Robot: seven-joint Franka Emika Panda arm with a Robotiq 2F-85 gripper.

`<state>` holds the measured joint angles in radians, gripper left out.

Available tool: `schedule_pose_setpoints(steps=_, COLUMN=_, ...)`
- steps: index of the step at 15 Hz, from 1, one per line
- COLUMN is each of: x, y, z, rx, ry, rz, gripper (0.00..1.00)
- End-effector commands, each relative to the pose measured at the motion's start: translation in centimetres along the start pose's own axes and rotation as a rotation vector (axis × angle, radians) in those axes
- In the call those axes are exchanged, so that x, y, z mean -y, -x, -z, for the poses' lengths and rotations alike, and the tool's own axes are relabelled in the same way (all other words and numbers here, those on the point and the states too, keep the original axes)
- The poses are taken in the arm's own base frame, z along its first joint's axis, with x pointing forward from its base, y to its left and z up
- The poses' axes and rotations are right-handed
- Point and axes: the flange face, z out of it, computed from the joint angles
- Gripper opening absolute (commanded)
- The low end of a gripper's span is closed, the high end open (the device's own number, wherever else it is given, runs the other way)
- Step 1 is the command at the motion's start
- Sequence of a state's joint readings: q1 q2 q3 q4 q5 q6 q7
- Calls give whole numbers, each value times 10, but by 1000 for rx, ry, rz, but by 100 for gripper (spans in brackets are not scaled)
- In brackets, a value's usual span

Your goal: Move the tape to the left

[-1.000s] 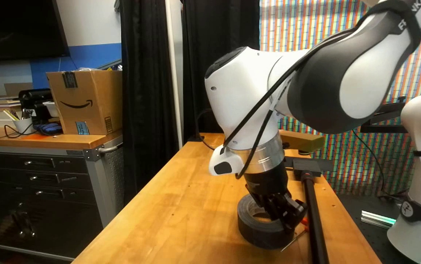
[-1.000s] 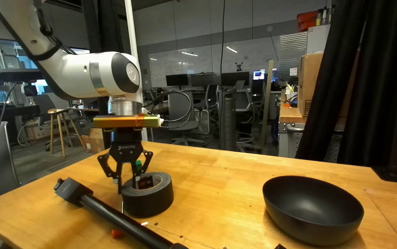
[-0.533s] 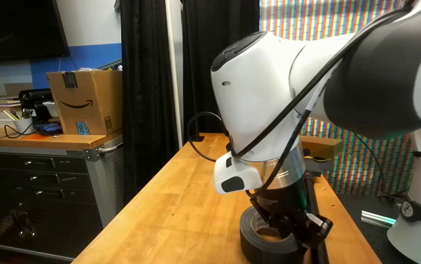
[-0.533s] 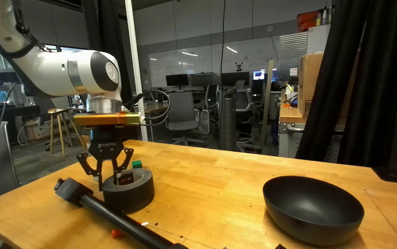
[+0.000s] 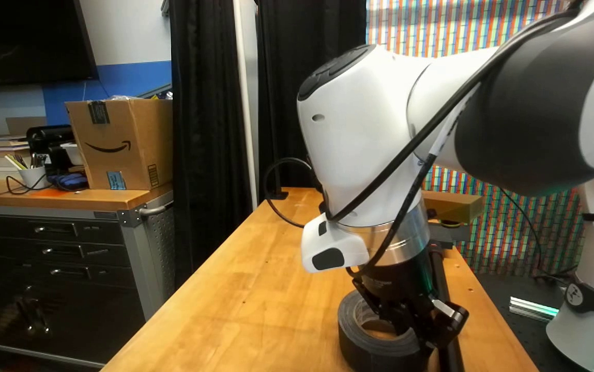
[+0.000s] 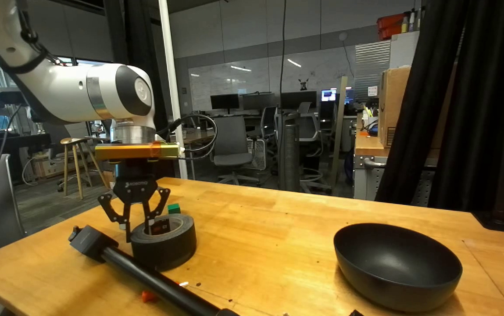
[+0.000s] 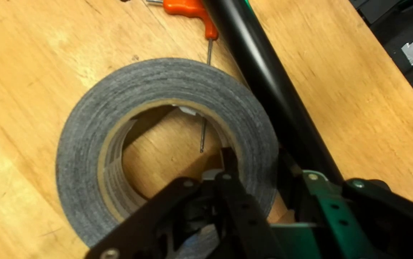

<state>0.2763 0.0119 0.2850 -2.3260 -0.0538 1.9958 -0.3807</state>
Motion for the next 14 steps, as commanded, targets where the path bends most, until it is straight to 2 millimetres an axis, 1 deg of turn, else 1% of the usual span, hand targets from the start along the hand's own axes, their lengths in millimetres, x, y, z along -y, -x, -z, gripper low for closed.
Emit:
schedule_pose_setpoints(steps=1, x=0, y=0, z=1, rx=1, ry=-1, rz=0, gripper=32)
schedule_pose_setpoints(steps=10, x=0, y=0, z=0, rx=1, ry=-1, rz=1, gripper=32)
schedule_pose_setpoints(steps=11, x=-3, y=3, z=1, rx=-4, ry=-3, rz=-6, gripper=57)
schedule_pose_setpoints(steps=12, x=-6, y=7, z=1, rx=-6, ry=-4, rz=-14, gripper=57)
schedule_pose_setpoints(steps=13, x=-9, y=10, z=0, rx=-7, ry=-8, rz=-23, gripper=62)
schedule_pose_setpoints(steps=14, x=-12, y=13, z=-1, rx=-8, ry=-10, rz=-35, gripper=71)
